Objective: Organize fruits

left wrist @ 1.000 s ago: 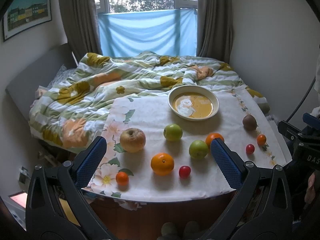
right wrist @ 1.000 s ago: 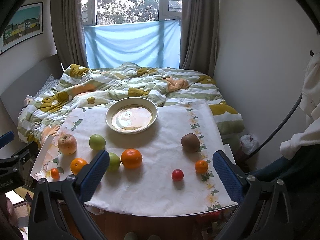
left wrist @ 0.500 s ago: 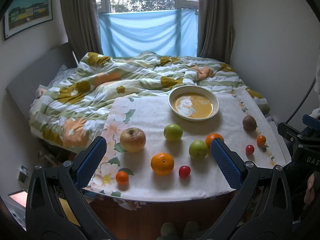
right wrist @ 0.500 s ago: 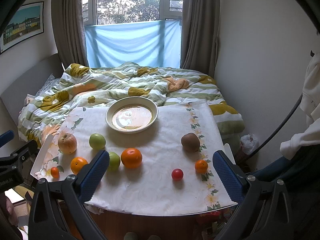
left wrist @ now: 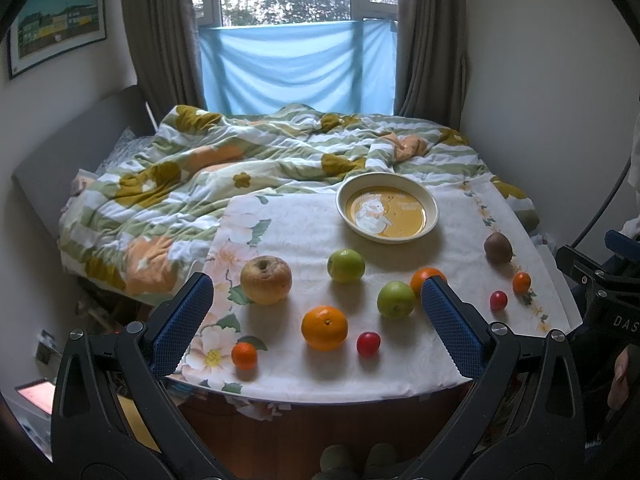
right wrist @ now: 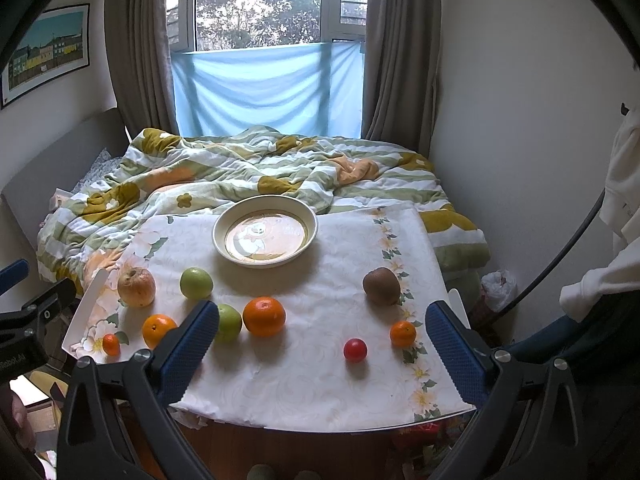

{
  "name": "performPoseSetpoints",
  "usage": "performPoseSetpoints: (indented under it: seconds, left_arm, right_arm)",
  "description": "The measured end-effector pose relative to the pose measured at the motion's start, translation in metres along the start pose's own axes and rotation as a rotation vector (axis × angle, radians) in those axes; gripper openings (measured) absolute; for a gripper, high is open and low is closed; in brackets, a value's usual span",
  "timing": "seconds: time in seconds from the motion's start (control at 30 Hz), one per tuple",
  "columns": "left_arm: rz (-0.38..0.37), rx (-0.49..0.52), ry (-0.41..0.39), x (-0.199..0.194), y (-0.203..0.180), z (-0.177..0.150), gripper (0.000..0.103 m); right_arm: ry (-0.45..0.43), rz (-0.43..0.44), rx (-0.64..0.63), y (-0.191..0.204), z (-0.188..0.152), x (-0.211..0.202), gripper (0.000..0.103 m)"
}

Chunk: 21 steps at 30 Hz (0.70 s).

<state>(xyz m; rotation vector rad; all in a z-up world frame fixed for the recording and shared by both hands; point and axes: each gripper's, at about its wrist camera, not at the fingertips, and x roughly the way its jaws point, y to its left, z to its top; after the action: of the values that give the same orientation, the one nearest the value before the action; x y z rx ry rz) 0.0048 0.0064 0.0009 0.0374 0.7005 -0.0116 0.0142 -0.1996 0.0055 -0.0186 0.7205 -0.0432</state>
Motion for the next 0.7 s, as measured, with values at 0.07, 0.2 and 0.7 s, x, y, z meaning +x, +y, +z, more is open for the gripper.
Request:
performPoseSetpoints:
  seconds: [0.07, 0.2, 0.7]
  left_arm:
    - [-0.001, -0.001, 0.0, -0.0003, 0.0005, -0.0002, 0.103]
    - [0.0, -0.001, 0.0, -0.0002, 0.0007, 0.0, 0.103]
    - [0.0, -0.003, -0.002, -0.0003, 0.0006, -0.0004, 0.103]
  right_arm:
    - [0.003, 0.001, 0.0, -0.0012, -0.0001, 0.0005, 0.103]
    - [0.002, 0.0, 0.001, -0.0012, 0.0001, 0.0001, 0.103]
    - [-0.001, 0.003, 0.002, -0.0007, 0.001, -0.0032, 0.103]
